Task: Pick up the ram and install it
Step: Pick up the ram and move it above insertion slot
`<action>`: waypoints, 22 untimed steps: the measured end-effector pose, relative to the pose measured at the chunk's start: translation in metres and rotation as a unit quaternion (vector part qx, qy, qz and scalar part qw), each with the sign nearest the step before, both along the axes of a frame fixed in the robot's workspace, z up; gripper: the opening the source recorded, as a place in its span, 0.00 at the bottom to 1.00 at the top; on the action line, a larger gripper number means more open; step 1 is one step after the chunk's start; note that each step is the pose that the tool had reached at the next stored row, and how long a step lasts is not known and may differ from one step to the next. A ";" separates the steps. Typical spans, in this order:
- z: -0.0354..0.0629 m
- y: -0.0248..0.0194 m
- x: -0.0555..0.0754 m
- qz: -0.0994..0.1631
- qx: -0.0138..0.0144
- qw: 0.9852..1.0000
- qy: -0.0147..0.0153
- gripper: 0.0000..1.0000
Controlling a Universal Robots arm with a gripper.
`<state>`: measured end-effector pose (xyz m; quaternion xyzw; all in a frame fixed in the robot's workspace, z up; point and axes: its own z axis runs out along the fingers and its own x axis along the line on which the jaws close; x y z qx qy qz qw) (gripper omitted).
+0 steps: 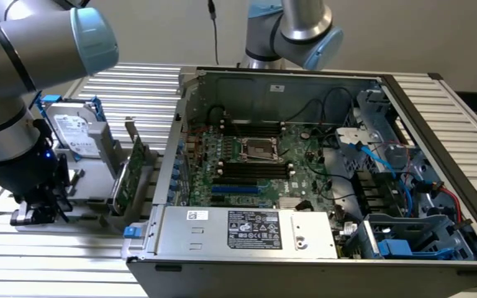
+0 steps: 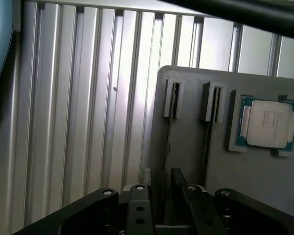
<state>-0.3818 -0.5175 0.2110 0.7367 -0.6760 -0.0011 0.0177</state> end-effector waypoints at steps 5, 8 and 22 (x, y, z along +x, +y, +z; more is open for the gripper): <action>-0.0043 0.0005 -0.002 0.000 0.009 1.000 0.000 0.31; -0.0054 0.0004 -0.004 0.000 0.011 1.000 0.000 0.31; -0.0149 -0.0011 -0.004 0.000 0.011 1.000 0.000 0.31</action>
